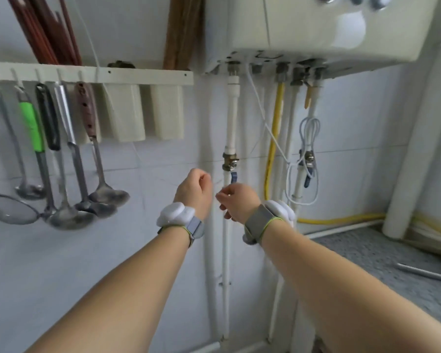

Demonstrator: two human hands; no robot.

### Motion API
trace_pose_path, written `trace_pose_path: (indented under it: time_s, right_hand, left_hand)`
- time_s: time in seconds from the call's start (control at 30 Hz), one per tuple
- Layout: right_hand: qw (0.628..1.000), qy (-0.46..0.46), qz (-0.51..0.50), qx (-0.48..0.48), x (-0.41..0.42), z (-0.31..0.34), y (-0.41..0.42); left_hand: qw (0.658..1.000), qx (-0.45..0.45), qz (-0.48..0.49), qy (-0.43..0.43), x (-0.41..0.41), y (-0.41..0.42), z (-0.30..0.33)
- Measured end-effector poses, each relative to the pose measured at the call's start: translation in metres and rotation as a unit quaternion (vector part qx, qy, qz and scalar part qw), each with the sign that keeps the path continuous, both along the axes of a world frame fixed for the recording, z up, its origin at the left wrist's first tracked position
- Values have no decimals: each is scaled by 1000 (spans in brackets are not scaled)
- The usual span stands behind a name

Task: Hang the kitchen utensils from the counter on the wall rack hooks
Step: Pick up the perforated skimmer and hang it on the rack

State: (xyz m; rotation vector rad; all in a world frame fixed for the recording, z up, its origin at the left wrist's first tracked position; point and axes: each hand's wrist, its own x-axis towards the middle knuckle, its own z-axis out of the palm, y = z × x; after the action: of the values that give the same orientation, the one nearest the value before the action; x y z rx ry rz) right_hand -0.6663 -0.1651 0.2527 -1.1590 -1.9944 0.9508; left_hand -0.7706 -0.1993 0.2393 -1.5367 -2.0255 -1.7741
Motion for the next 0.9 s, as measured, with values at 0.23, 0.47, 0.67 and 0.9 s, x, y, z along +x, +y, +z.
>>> trace_pose_path:
  time_s: [0.23,0.47,0.67,0.9]
  right_hand:
    - [986,-27,-160,-32,178,-41,40]
    - [953,-81,-269,-112,303,-85,68]
    - [916,-77,-344,-190,391,-120,111]
    - [893,-77,-384,-220,454,-160,202]
  left_hand:
    - [986,-51,-158,14,175,68,-39]
    - [942,-155,-295,45,285,119,-81]
    - [876,-262,-385,125,373,183,-123]
    - [784,-374,-421,263,438,275,-157]
